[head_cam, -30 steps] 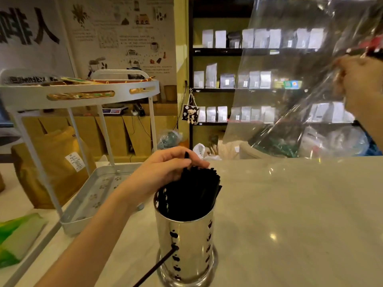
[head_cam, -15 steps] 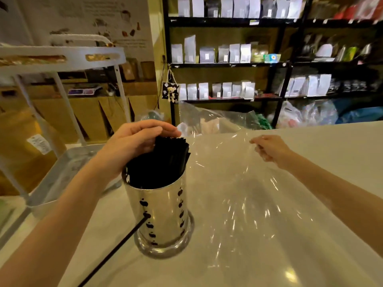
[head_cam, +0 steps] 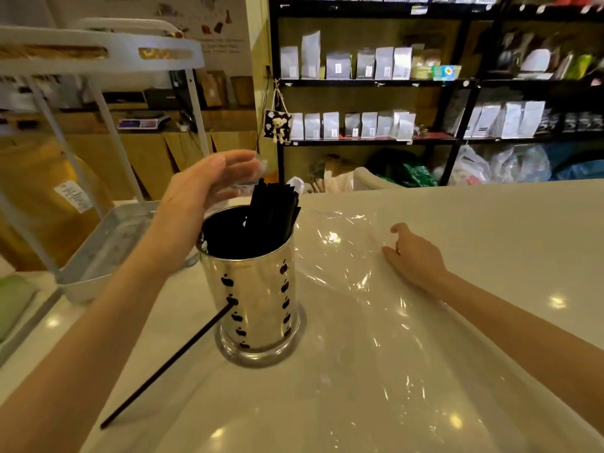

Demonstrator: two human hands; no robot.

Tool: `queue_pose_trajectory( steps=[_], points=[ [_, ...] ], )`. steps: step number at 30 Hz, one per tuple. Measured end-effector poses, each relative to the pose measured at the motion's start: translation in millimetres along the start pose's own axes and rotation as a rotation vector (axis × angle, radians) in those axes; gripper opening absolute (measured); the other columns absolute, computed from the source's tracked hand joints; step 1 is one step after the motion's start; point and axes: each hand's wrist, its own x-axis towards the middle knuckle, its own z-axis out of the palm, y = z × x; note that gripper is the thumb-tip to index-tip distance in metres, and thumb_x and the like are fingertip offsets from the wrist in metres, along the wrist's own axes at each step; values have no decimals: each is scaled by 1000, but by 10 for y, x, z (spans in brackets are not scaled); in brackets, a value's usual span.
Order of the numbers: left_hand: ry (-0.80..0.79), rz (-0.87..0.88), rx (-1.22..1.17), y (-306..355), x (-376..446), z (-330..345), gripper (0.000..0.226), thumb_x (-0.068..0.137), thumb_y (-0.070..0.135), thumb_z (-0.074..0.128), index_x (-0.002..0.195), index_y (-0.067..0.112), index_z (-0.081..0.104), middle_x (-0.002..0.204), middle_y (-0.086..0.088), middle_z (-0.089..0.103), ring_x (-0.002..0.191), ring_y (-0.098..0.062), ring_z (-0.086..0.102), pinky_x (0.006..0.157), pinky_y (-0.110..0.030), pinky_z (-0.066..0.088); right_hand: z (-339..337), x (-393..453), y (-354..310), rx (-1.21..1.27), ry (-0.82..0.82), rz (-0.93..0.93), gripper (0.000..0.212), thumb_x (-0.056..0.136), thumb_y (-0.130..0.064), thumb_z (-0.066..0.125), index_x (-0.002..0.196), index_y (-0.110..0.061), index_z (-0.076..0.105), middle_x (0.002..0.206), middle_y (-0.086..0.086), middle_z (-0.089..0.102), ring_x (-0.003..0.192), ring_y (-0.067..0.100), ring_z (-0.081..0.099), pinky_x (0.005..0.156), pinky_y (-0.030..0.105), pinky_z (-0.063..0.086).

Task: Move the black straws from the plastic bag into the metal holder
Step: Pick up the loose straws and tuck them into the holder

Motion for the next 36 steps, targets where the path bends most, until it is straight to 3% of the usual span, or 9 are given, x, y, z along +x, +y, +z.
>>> queue_pose_trajectory(
  steps=[3,6,10,12,15,18,23,30,36],
  points=[
    [24,-56,-41,-35,-108,-87,36,98,28,19,110,31,53,116,6,61,111,-7,56,92,-23,44,-1,-54,-68,-40,-12,19,53,90,-26,52,136,-9,31,133,13,49,119,31,46,90,43,42],
    [20,-177,-24,-104,-247,-285,34,98,29,19,105,35,52,104,16,64,101,1,59,85,-20,46,-90,-163,-274,-128,102,-32,56,89,-24,56,137,-9,32,140,15,41,126,33,39,99,45,39],
    [-80,-324,163,-254,-697,-530,30,89,44,32,107,36,54,103,20,66,98,2,61,81,-19,48,-299,-554,-729,54,201,-279,19,89,-21,54,104,-11,61,99,9,66,85,25,58,68,32,45],
    [-105,-355,216,-286,-964,-590,39,78,48,42,111,32,55,110,12,64,97,-1,62,86,-26,48,-328,-819,-938,234,97,-308,15,88,-21,55,83,-11,65,71,6,68,64,24,59,60,32,45],
    [-141,-407,280,-298,-1263,-610,40,67,54,52,100,32,60,100,8,69,90,-3,65,83,-25,50,-309,-1199,-1241,552,-154,-276,17,84,-13,58,70,-8,68,56,3,67,48,18,61,53,29,51],
    [-170,-425,302,-315,-1440,-570,16,77,24,68,93,20,66,86,-3,74,82,-10,69,75,-15,51,-240,-1445,-1477,776,-409,-232,14,84,-8,59,76,-7,70,67,10,71,54,14,64,47,22,47],
    [-126,-457,241,-327,-1566,-552,18,81,0,60,96,6,67,80,-1,75,67,-13,71,62,-17,54,-101,-1692,-1765,1009,-627,-162,20,89,-11,57,108,-12,64,99,11,71,78,11,70,67,27,57],
    [-174,-529,147,-221,-1706,-616,18,81,1,60,91,13,69,83,-4,75,69,-17,72,64,-23,57,-59,-1820,-2052,1177,-601,-187,22,93,-12,51,111,-8,61,92,-1,71,84,9,70,75,22,56],
    [-160,-419,38,-11,-1673,-616,19,79,0,60,90,13,69,82,-6,76,73,-20,72,65,-24,57,-307,-1828,-2164,1235,-430,-376,16,91,-5,52,96,-12,64,80,-4,74,78,12,70,71,21,56]
  ],
)
